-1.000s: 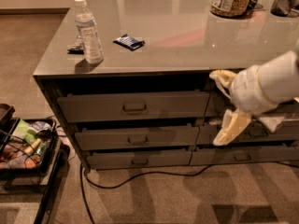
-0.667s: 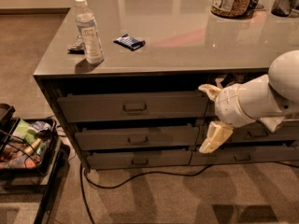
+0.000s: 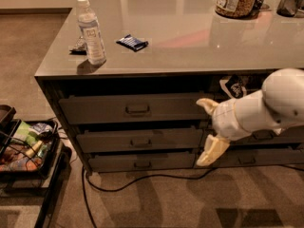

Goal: Open middle drawer

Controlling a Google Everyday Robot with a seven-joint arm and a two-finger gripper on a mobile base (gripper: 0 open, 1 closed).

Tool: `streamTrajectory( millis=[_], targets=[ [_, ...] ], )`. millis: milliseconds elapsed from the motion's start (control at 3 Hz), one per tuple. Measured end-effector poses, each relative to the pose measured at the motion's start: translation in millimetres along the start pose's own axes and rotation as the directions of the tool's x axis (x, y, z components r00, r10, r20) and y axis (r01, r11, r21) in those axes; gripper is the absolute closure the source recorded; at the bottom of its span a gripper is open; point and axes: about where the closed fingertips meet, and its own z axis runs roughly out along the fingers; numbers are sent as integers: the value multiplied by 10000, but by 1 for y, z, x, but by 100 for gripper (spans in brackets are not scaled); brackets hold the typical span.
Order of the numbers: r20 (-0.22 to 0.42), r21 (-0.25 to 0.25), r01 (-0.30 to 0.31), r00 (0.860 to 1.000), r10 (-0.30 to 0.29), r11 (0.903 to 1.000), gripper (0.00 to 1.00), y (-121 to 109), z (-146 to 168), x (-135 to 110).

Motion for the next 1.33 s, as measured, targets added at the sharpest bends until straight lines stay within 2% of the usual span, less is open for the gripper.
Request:
streamTrajectory(
  millis=[333, 667, 1000, 1333],
  targets=[
    [226, -443, -526, 9983, 536, 9976, 0, 25, 51, 21],
    [158, -753, -877, 9959, 891, 9933, 0, 40, 103, 36],
    [28, -609, -879, 9961, 882, 9943, 0, 39, 151, 45],
    [28, -616, -879, 9961, 882, 9942, 0, 39, 151, 45]
  ],
)
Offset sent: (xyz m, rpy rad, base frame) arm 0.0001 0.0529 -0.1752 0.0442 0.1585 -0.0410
